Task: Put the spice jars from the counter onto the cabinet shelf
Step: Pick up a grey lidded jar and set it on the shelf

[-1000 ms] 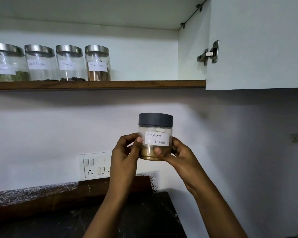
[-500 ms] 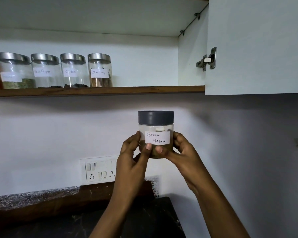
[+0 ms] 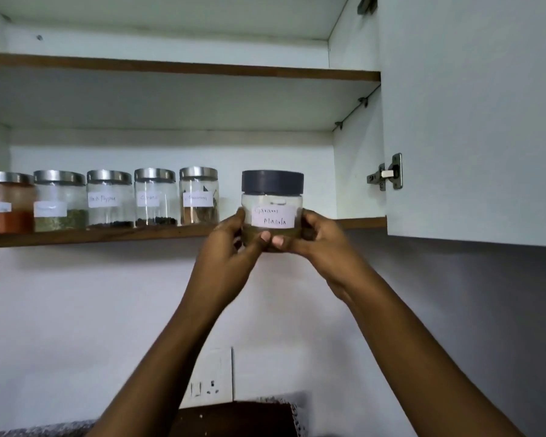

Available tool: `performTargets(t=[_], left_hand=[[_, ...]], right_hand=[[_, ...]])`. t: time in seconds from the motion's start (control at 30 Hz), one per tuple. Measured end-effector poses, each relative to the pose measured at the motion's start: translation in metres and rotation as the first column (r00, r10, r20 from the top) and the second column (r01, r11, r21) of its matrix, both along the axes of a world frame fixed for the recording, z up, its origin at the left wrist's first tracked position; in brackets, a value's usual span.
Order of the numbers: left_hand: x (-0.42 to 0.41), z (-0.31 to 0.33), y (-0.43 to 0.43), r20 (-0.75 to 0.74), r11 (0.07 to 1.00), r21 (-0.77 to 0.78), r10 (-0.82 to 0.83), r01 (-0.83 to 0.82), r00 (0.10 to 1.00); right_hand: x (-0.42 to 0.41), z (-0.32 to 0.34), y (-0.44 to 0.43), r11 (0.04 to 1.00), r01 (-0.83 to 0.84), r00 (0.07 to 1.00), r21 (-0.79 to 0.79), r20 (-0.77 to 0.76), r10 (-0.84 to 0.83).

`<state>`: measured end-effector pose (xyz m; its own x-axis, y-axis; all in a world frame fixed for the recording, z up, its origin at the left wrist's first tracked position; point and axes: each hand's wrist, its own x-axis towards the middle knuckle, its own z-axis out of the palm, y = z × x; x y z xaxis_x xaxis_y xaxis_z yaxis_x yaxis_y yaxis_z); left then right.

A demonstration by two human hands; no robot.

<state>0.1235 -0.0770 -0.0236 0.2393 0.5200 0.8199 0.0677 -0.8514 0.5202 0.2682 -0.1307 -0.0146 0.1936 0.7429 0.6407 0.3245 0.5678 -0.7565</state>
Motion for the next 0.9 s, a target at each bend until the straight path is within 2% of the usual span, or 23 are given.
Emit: performTargets(t=[0.17, 0.23, 0.33, 0.57, 0.7, 0.9], left_hand=[[0.004, 0.045, 0.043, -0.037, 0.994, 0.012, 0.112, -0.112, 0.993], [0.008, 0.053, 0.062, -0.066, 0.983, -0.036, 0.177, -0.18, 0.982], [0.012, 0.061, 0.084, -0.093, 0.972, -0.122, 0.191, -0.202, 0.977], [0.012, 0.076, 0.11, -0.24, 0.91, -0.17, 0.333, -0.378, 0.912], [0.014, 0.071, 0.116, -0.262, 0.873, -0.091, 0.444, -0.48, 0.857], [0.018, 0.068, 0.118, -0.259, 0.819, -0.018, 0.55, -0.573, 0.794]], right_hand=[[0.004, 0.045, 0.049, 0.999, 0.028, 0.999, 0.033, 0.026, -0.029], [0.007, 0.056, 0.067, 0.999, 0.042, 0.998, -0.005, 0.054, -0.041], [0.009, 0.064, 0.091, 0.995, 0.057, 0.996, -0.08, 0.068, -0.052], [0.01, 0.075, 0.139, 0.961, 0.193, 0.965, -0.2, 0.213, -0.15], [0.011, 0.076, 0.15, 0.938, 0.276, 0.936, -0.211, 0.279, -0.213], [0.013, 0.079, 0.16, 0.924, 0.304, 0.929, -0.231, 0.286, -0.234]])
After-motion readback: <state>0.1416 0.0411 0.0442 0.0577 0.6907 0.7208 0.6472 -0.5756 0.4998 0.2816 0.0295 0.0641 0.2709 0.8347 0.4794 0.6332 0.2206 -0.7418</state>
